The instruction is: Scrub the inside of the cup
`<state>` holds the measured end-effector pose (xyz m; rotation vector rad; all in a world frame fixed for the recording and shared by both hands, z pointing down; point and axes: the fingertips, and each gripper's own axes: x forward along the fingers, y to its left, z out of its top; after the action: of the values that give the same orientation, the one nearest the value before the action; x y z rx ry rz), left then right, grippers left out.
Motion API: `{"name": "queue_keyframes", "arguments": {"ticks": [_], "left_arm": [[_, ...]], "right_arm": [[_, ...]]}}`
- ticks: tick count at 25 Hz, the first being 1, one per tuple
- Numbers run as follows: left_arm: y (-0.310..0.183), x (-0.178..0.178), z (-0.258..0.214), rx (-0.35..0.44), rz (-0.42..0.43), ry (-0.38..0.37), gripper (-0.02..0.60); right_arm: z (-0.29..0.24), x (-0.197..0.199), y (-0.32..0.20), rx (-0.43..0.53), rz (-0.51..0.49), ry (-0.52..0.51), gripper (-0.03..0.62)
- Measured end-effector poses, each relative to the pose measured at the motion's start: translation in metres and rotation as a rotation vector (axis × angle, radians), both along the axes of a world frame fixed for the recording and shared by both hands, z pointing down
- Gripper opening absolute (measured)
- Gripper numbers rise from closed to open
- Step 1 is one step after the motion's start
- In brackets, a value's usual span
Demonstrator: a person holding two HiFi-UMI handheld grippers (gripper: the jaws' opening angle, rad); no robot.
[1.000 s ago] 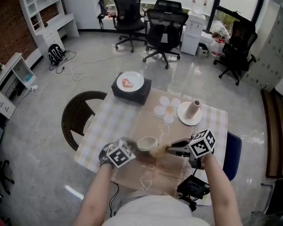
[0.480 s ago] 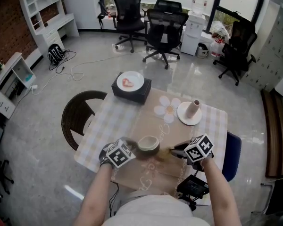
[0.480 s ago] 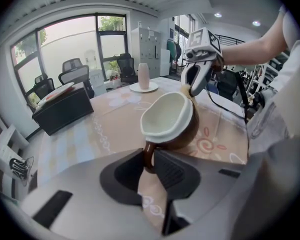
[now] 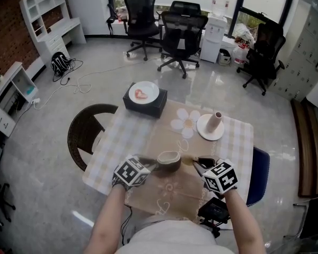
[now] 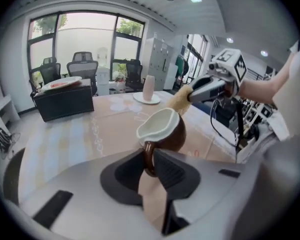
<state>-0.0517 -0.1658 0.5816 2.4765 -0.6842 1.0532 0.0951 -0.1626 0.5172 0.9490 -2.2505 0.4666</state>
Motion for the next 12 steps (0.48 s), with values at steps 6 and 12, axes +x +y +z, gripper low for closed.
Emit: {"name": "queue_keyframes", "arguments": {"ticks": [6, 12], "left_arm": [[-0.001, 0.004, -0.007, -0.005, 0.001, 0.025, 0.066], [0.0, 0.003, -0.007, -0.012, 0.001, 0.027, 0.066]], "right_arm": [[-0.004, -0.006, -0.009, 0.039, 0.042, -0.006, 0.046], [0.022, -0.019, -0.007, -0.076, 0.043, 0.016, 0.046]]}}
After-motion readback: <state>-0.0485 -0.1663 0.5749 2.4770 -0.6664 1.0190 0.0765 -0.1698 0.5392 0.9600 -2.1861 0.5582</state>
